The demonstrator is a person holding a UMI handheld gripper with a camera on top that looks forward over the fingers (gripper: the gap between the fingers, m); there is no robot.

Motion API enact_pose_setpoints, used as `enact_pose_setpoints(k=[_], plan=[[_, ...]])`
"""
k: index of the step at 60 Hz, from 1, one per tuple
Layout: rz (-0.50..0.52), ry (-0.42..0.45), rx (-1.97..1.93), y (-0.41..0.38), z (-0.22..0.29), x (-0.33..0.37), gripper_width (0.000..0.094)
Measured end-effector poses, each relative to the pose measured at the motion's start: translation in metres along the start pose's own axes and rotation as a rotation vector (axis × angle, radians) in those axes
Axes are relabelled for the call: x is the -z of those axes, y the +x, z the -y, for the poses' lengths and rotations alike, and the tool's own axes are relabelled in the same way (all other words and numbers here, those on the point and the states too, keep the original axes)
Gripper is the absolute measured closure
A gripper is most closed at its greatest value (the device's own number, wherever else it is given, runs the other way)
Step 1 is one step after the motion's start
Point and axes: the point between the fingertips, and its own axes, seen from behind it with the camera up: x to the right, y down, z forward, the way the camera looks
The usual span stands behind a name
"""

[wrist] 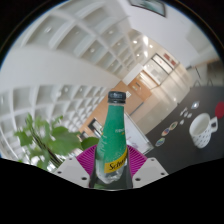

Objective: Pour water

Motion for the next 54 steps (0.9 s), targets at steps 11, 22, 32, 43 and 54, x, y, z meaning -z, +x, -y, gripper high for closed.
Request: enact_pose_setpoints(k=[11, 22, 32, 43, 54], plan=[[0.148, 0.054, -0.587, 0.024, 0.035, -0.017, 0.0509], [0.231, 0.123, -1.055, 0.072, 0.049, -0.017, 0.0506], [0.247, 0.187, -1.239, 0.113, 0.058, -0.007, 0.0505], [0.252, 0.164, -1.26, 0.121, 0.064, -0.002, 0.0508], [0.211, 0.094, -1.119, 0.107, 0.066, -0.009, 0.0506]])
